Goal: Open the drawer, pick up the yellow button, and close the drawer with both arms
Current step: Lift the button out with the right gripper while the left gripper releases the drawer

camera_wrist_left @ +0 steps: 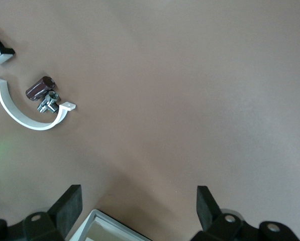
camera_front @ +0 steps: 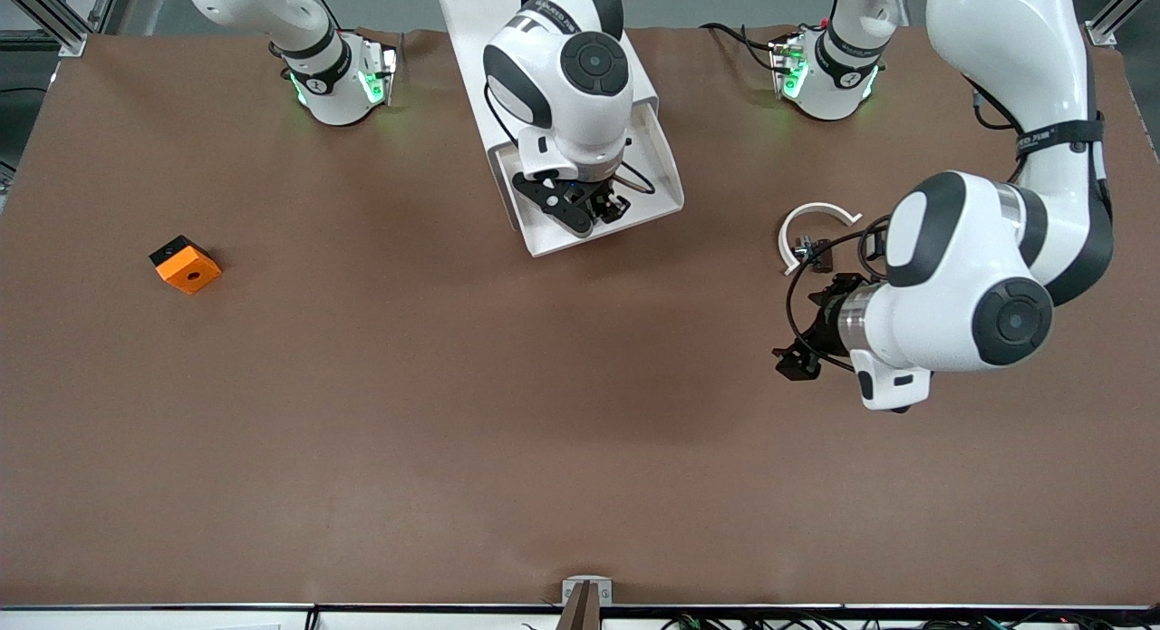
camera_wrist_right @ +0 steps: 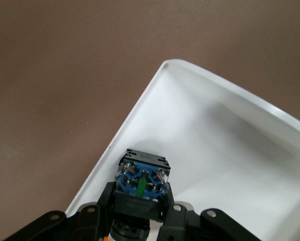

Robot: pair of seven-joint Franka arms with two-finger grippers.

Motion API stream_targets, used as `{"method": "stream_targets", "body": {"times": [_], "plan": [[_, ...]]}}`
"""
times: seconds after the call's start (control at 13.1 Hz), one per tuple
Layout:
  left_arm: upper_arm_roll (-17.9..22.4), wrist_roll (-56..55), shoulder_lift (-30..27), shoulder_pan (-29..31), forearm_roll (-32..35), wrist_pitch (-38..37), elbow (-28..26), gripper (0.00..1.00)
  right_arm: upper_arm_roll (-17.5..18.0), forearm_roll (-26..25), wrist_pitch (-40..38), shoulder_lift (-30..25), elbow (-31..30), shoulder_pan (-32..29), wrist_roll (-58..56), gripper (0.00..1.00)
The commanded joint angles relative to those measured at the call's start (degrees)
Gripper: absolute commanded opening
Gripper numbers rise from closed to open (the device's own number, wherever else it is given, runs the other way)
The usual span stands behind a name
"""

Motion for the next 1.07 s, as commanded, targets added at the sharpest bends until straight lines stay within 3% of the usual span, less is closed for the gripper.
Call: {"method": "stream_targets", "body": {"times": [0.0,0.15,0.38,0.69,0.99], "plan": [[-1.81,2.91,-4.63,-0.19,1.66,3.39,-6.16,1.00,0.15,1.18,-0.64,-1.32,1.47,-1.66,-0.94,0.17],[-2.87,5.01,-7.17,-0.19,1.66,6.81,-11.16,1.00,0.23,1.09,-5.35,-2.90,3.48,-4.46,-3.21,0.18],[-5.59,7.74,-8.77,-0.19,1.66,12.96,-17.24,1.00,0.06,1.18,-16.17,-5.80,6.22,-9.73,-18.56,0.18],[-8.93,12.06,-8.51,-0.54,3.42,15.08,-19.52,1.00,-0.03,0.83,-21.98,-10.72,5.70,-21.67,-46.65,0.18],[-11.05,12.06,-8.68,-5.80,5.35,20.97,-24.01,1.00,-0.12,-0.75,-22.35,-11.79,2.89,-35.29,-72.61,0.20]]}}
